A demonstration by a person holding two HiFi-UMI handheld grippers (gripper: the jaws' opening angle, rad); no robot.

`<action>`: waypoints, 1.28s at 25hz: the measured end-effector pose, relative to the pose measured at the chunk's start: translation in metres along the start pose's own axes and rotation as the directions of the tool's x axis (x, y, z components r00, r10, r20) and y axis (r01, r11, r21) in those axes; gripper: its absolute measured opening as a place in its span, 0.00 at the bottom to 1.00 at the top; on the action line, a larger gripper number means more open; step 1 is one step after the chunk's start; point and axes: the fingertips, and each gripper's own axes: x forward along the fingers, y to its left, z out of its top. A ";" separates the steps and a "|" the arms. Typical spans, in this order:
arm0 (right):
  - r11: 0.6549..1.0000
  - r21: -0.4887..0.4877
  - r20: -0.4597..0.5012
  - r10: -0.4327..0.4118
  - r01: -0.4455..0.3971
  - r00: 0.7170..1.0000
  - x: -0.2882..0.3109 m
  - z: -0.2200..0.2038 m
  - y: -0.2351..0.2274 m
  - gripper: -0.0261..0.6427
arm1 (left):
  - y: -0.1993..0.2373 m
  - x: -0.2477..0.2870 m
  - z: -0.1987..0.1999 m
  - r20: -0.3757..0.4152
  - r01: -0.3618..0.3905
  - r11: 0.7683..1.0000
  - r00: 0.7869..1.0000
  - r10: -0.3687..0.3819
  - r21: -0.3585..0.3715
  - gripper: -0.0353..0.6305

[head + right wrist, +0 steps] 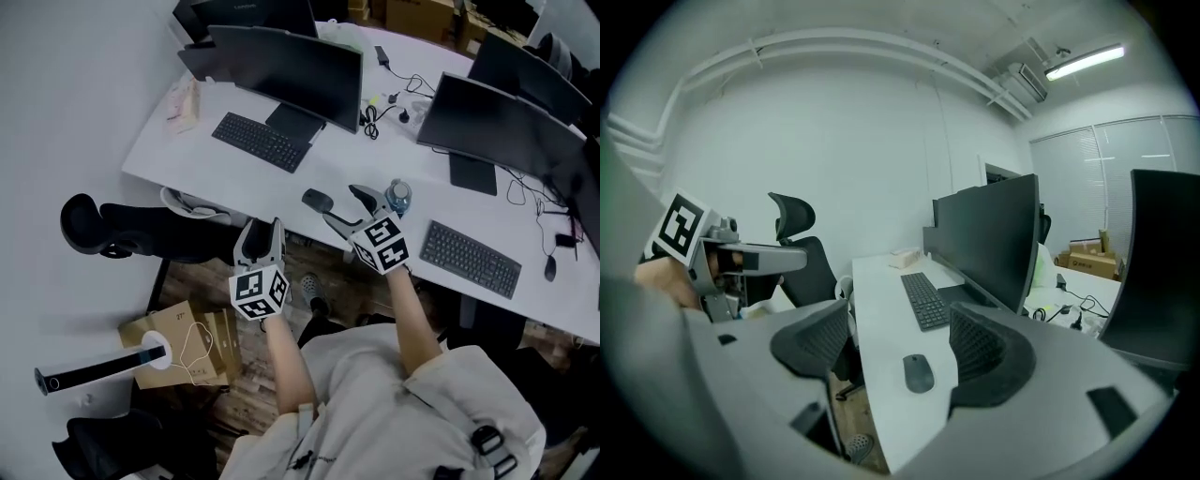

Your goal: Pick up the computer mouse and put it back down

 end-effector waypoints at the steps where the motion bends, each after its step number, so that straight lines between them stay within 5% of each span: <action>1: 1.000 -0.004 -0.005 -0.007 0.007 1.000 0.008 0.004 -0.004 0.56 | 0.005 0.010 0.004 0.002 0.009 1.000 1.000 -0.009 -0.004 0.35; 11: 0.998 -0.004 -0.072 -0.057 0.057 0.996 0.077 0.013 -0.039 0.57 | 0.036 0.096 -0.001 -0.042 0.109 0.990 0.993 -0.113 -0.090 0.35; 32: 0.985 0.075 -0.191 -0.141 0.158 0.971 0.154 -0.031 -0.070 0.57 | 0.056 0.157 -0.027 -0.120 0.271 0.960 0.953 -0.277 -0.069 0.35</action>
